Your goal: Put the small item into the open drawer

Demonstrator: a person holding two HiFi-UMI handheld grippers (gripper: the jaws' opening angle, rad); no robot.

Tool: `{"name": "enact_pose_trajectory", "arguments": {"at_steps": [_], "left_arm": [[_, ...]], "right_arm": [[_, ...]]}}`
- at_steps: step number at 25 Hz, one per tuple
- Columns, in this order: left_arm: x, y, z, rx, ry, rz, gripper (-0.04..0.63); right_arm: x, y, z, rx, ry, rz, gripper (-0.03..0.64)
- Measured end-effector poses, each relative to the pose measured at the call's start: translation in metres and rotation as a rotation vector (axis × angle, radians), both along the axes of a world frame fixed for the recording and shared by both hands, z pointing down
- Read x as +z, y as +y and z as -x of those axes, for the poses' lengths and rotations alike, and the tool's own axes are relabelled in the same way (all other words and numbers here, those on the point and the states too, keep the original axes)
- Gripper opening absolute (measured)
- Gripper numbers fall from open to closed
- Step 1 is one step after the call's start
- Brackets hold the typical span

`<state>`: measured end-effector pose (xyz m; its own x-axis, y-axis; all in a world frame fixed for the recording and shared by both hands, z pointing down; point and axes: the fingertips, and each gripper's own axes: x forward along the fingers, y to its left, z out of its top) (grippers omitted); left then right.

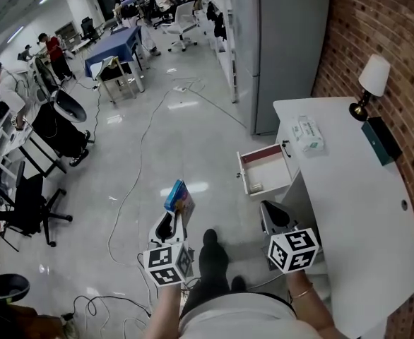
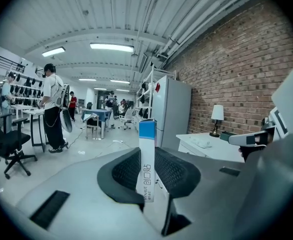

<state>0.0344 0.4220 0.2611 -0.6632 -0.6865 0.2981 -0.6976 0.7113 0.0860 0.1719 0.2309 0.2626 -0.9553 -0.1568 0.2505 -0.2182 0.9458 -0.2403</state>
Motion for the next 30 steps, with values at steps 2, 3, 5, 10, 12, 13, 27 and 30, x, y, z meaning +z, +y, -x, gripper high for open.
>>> {"name": "enact_pose_trajectory", "arguments": {"at_steps": [2, 3, 5, 10, 12, 13, 27, 30], "left_arm": [[0.005, -0.012, 0.019, 0.003, -0.002, 0.0, 0.098], [0.008, -0.02, 0.029, 0.006, -0.001, 0.001, 0.098], [0.015, -0.036, 0.053, 0.015, 0.005, 0.002, 0.098], [0.025, -0.082, 0.131, 0.066, 0.009, 0.009, 0.098], [0.031, -0.101, 0.163, 0.091, 0.014, 0.027, 0.098], [0.034, -0.111, 0.179, 0.102, 0.017, 0.035, 0.098], [0.074, -0.242, 0.323, 0.304, 0.099, 0.085, 0.098], [0.09, -0.265, 0.33, 0.364, 0.113, 0.106, 0.098]], "right_arm": [[0.004, -0.013, 0.013, 0.018, 0.002, 0.003, 0.008], [0.006, -0.021, 0.02, 0.027, 0.004, 0.004, 0.008], [0.011, -0.038, 0.037, 0.05, 0.011, 0.007, 0.008], [0.018, -0.081, 0.097, 0.119, 0.009, 0.024, 0.008], [0.021, -0.101, 0.122, 0.156, 0.015, 0.04, 0.008], [0.023, -0.11, 0.134, 0.171, 0.023, 0.048, 0.008], [0.053, -0.194, 0.254, 0.366, 0.08, 0.114, 0.008], [0.064, -0.2, 0.259, 0.398, 0.105, 0.118, 0.008]]}}
